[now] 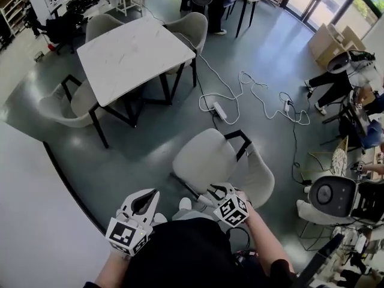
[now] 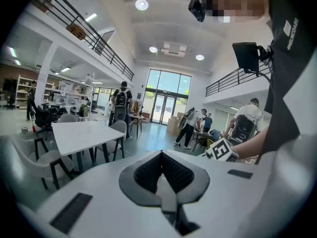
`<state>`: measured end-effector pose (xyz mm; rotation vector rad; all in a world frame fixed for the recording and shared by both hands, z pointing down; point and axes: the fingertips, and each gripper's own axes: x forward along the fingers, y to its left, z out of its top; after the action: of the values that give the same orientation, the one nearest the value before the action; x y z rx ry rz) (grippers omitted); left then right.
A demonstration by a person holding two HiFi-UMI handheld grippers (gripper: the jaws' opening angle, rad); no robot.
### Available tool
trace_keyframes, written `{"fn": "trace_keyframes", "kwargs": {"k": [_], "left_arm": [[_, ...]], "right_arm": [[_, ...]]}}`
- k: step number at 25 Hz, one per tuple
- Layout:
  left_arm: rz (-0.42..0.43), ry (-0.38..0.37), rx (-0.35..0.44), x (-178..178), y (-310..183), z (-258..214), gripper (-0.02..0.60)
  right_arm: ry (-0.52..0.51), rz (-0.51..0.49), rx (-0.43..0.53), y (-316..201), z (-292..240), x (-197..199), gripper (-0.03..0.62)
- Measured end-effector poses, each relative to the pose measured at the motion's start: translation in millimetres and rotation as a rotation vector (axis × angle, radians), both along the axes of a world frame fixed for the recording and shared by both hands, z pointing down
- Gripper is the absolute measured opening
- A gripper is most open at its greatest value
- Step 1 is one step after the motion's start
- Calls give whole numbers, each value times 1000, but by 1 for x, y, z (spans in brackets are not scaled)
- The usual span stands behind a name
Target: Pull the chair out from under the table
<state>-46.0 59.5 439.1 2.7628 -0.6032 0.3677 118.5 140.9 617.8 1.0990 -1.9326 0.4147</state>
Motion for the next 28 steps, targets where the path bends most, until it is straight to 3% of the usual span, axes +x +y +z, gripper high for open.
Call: {"fn": "trace_keyframes", "kwargs": {"k": [5, 13, 19, 28], "left_arm": [[-91, 11, 20, -25, -8, -3, -2], [-207, 35, 54, -62, -16, -24, -2], [-256, 50, 83, -78, -14, -37, -2], [-245, 66, 98, -76, -6, -47, -2]], "right_arm": [[-242, 33, 220, -64, -82, -50, 35], [-477, -15, 418, -113, -185, -131, 14], [-638, -27, 501, -117, -225, -172, 12], [-678, -59, 525, -108, -243, -192, 12]]}}
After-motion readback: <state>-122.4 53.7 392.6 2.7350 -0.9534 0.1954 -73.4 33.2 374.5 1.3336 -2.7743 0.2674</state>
